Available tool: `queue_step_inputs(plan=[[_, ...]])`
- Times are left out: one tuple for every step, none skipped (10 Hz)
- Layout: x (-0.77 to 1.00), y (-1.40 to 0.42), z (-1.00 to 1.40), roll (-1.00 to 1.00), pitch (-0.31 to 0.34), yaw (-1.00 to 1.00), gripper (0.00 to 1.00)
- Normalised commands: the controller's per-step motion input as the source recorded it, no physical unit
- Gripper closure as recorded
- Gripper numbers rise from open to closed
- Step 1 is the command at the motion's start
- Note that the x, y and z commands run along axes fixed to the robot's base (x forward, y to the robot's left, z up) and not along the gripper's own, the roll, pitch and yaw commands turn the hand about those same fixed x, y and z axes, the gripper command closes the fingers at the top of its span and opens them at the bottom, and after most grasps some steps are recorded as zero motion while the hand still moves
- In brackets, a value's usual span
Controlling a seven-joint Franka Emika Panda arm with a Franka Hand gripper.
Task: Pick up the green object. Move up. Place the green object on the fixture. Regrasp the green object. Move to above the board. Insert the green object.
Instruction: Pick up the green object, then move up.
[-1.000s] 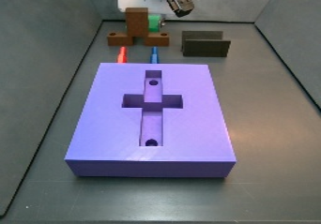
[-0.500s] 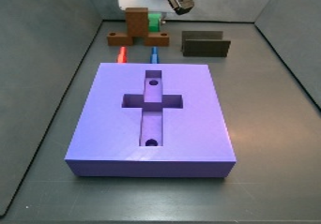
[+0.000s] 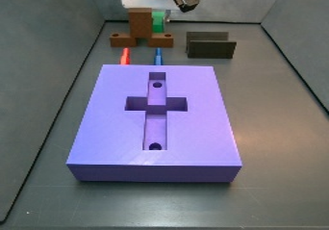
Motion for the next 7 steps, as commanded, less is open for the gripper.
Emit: queue_step_inputs(plan=[[0.00,0.00,0.00,0.00,0.000,0.00,1.00],[0.00,0.00,0.00,0.00,0.000,0.00,1.00],[0.00,0.00,0.00,0.00,0.000,0.00,1.00],[0.00,0.00,0.00,0.00,0.000,0.00,1.00],[0.00,0.00,0.83,0.00,0.000,0.00,1.00],[-0.04,0.00,0.81,0.00,0.019,0.00,1.00],[-0.09,-0.01,0.48,0.03,0.045,0.00,1.00]])
